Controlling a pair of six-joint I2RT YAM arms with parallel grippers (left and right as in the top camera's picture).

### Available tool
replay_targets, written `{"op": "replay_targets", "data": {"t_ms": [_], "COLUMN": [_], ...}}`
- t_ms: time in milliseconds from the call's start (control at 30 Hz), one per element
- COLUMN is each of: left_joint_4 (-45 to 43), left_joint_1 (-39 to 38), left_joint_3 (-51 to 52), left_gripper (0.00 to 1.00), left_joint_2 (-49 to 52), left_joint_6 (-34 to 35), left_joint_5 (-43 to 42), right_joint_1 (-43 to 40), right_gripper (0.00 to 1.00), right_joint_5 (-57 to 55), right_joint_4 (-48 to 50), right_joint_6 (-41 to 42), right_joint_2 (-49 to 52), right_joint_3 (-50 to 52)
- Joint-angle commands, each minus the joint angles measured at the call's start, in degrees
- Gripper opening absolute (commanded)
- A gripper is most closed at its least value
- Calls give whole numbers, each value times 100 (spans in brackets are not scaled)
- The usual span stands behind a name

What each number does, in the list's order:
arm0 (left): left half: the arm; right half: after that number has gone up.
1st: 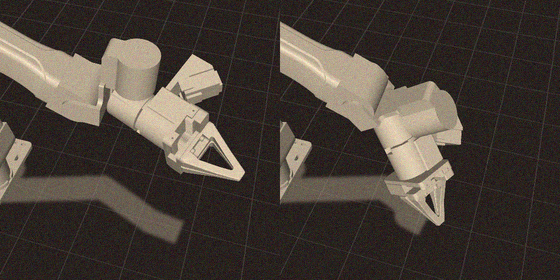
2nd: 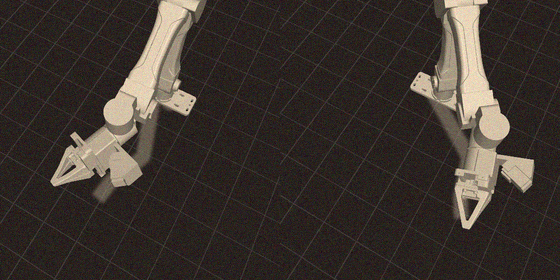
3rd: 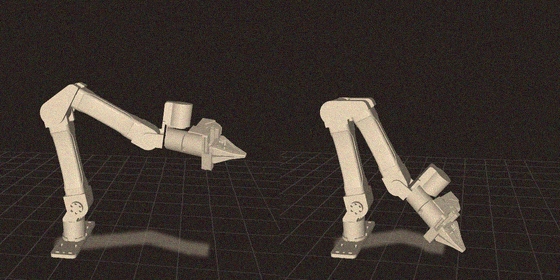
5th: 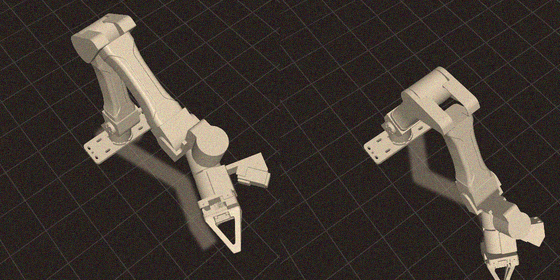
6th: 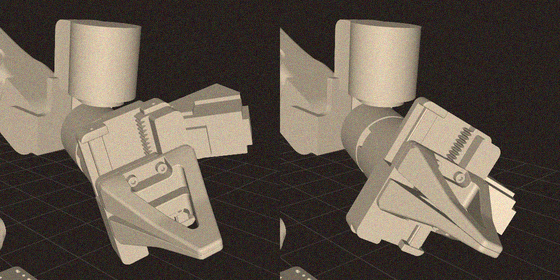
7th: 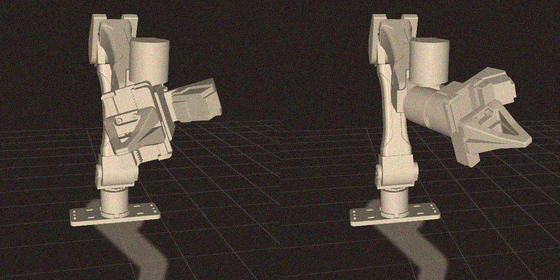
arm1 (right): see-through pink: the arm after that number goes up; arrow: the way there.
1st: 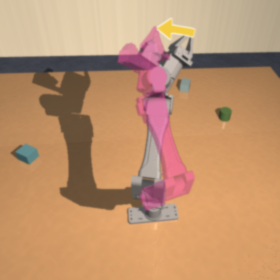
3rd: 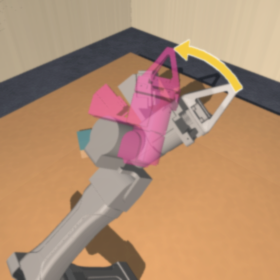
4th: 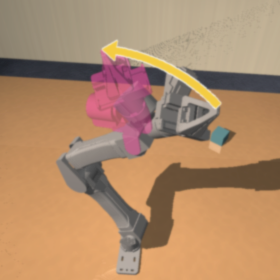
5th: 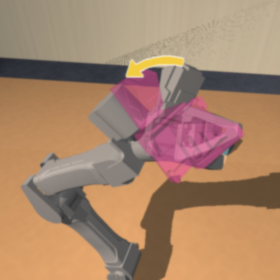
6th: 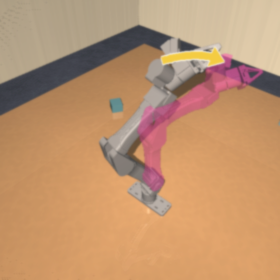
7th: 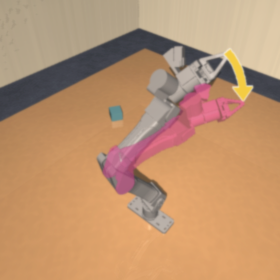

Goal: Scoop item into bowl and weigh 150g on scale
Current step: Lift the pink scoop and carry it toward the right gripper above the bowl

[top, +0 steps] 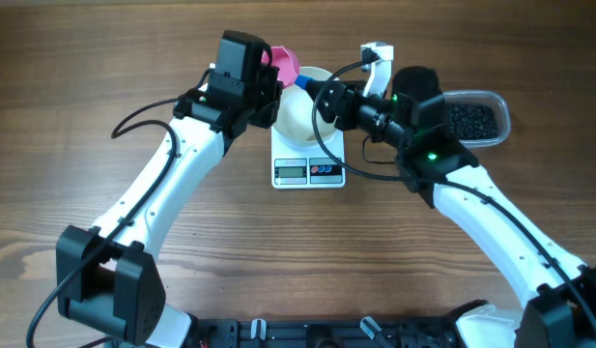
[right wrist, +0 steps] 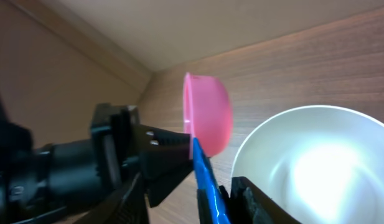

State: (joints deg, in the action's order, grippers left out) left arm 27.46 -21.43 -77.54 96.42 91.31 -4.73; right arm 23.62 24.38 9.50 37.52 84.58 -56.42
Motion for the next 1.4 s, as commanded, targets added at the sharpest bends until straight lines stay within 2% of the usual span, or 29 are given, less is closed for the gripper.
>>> {"op": "replay_targets", "data": {"t_ms": [0, 133, 233, 1100, 1300, 1367], "left_joint_4": [17, 52, 59, 153, 155, 155], "left_joint_1": [-48, -59, -66, -162, -162, -162], "left_joint_3": [-11, -11, -11, -11, -11, -11], "left_gripper": [4, 4, 4, 4, 4, 12], "left_joint_2": [13, 13, 13, 13, 13, 13], "left_joint_6": [66, 63, 44, 50, 48, 48], "left_joint_5": [144, 142, 140, 46, 28, 31], "right_joint_1": [55, 55, 55, 55, 55, 55], "right_gripper": [43, 33, 30, 23, 11, 5], "right_joint_5": [-146, -142, -144, -144, -144, -144], "right_joint_4": [37, 39, 63, 101, 74, 72], "right_joint_6": [17, 22, 20, 17, 17, 20], "right_joint_2": [210, 289, 310, 319, 319, 319], "right_joint_3": [-87, -87, -87, -87, -87, -87]}}
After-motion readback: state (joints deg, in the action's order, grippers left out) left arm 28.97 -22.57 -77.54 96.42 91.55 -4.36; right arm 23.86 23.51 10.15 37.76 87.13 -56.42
